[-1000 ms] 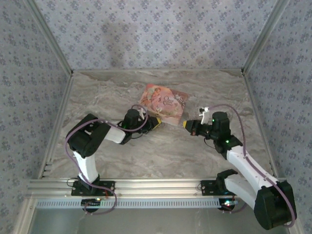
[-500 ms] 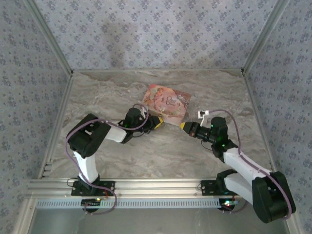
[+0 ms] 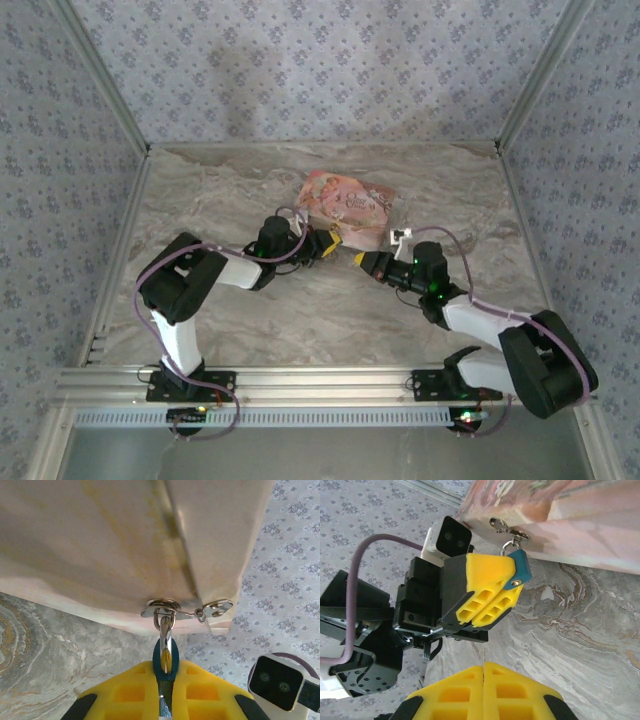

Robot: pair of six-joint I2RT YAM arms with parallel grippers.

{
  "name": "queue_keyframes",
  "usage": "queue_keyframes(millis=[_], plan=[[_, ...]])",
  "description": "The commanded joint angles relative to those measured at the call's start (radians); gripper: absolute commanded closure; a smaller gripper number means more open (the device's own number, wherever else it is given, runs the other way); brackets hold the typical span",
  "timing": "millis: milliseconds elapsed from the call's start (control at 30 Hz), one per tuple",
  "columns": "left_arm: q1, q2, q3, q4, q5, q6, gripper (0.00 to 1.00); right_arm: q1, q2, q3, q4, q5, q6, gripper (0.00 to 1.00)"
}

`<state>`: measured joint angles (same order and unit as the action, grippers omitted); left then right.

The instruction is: Unlock the padlock with the key

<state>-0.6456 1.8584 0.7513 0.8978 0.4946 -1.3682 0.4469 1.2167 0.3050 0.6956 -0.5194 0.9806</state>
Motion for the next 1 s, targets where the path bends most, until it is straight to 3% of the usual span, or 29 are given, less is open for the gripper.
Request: queue_keyframes(millis=[0,500,967], plan=[[-0.015,-0.014,0.027,0.11,0.033,-0.01,0.92,0.022,0.024,-0.009,0.09,0.069,0.037,1.0],[-0.042,0.028,0.032,0.201,0.013,-0.053,0.91,0.09,0.161,-0.016,0.256,0.209,0.143,1.0],[-0.05,0.051,0.027,0.254,-0.001,-0.074,0.91,0.076,0.207,-0.017,0.318,0.262,0.222,1.0]])
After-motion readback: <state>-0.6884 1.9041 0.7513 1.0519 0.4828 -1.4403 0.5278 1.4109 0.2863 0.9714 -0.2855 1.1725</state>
